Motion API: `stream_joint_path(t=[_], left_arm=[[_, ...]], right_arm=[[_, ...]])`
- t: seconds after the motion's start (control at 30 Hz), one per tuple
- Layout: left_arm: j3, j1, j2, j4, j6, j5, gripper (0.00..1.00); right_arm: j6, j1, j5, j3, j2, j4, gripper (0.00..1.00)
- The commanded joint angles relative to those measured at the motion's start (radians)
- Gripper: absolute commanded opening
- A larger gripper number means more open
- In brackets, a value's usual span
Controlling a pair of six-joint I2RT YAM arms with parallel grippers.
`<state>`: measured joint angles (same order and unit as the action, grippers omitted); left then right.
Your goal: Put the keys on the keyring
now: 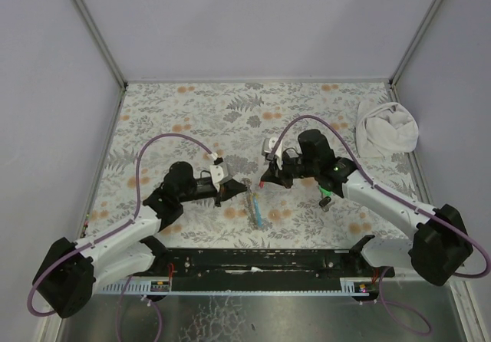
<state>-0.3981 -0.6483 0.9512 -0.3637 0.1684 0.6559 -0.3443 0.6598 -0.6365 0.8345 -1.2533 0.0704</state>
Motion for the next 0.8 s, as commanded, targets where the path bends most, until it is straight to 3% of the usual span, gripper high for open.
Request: stream_joint_path(t=[0.0,0.23,0.77], left_arm=[[-0.045,-0.004,0.023,-0.027,0.036,0.060,0.00],[-0.086,-0.004,0.064,0.017,0.073,0.118,0.00],[-0.169,-0.004,0.125,0.165,0.155,0.203,0.00]], right_arm=[[-0.135,-0.003,-0.155,0.015,0.055,-0.022,0.00],[-0.241,0.006,-0.241,0.022,0.063,0.045,0.00],[-0.267,0.043,-0.152,-0.002,0.118,0.063,0.00]])
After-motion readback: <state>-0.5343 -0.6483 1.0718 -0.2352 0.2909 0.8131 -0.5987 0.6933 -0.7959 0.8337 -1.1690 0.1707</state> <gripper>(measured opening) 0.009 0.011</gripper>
